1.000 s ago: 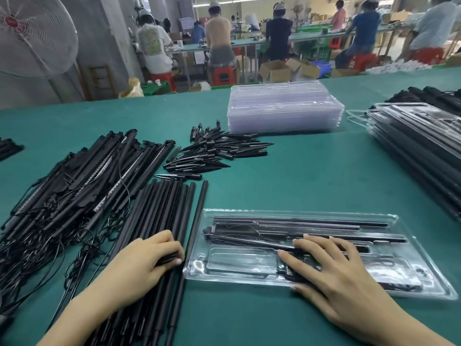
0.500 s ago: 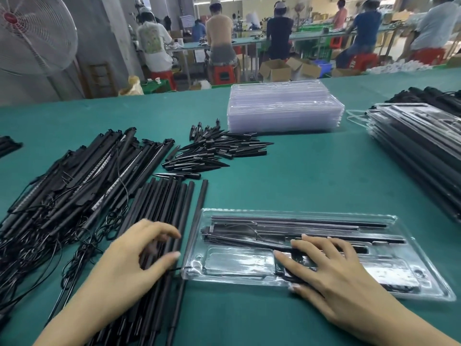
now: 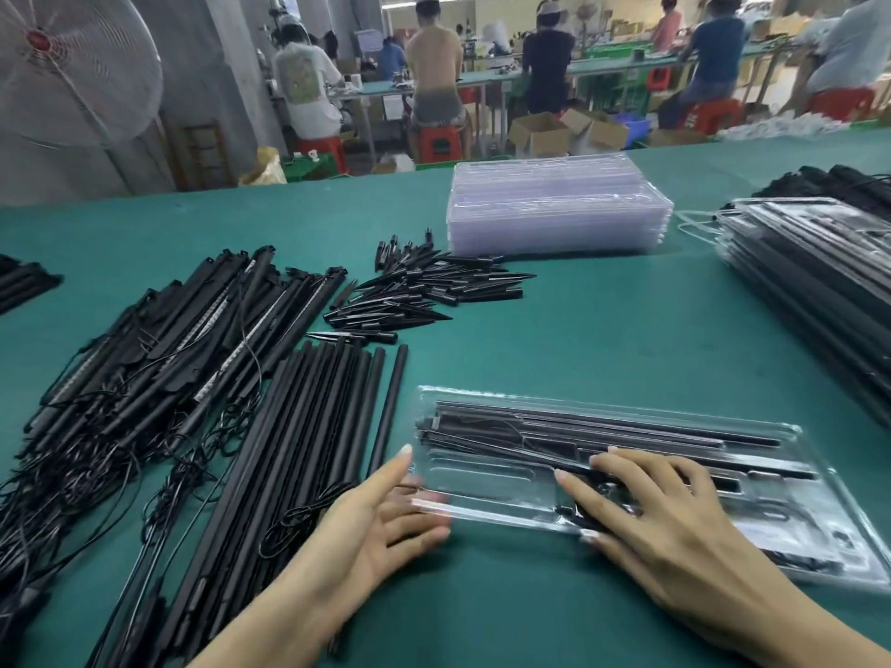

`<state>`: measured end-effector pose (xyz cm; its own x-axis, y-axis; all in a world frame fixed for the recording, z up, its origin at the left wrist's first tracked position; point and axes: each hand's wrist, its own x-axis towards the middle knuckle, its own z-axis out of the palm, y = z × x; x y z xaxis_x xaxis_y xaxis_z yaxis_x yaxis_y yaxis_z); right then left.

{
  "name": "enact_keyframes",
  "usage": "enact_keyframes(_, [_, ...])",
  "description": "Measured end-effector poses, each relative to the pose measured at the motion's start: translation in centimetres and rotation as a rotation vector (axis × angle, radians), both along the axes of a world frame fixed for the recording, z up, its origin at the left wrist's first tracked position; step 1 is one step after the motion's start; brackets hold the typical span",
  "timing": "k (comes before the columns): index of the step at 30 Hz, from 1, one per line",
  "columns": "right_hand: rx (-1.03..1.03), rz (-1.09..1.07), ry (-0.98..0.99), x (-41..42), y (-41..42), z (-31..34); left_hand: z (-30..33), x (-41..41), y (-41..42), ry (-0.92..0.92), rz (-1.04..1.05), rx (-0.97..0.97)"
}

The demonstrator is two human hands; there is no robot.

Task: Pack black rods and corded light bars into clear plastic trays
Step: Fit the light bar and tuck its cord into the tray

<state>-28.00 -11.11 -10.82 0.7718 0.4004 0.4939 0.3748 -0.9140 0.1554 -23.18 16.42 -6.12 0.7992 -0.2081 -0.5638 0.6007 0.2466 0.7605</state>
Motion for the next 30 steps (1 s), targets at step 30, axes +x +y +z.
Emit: enact_keyframes(30, [-0.061, 0.049, -0.324, -0.6, -1.2, 1.5, -1.4, 3.1, -1.8, -0.138, 0.197, 0.243])
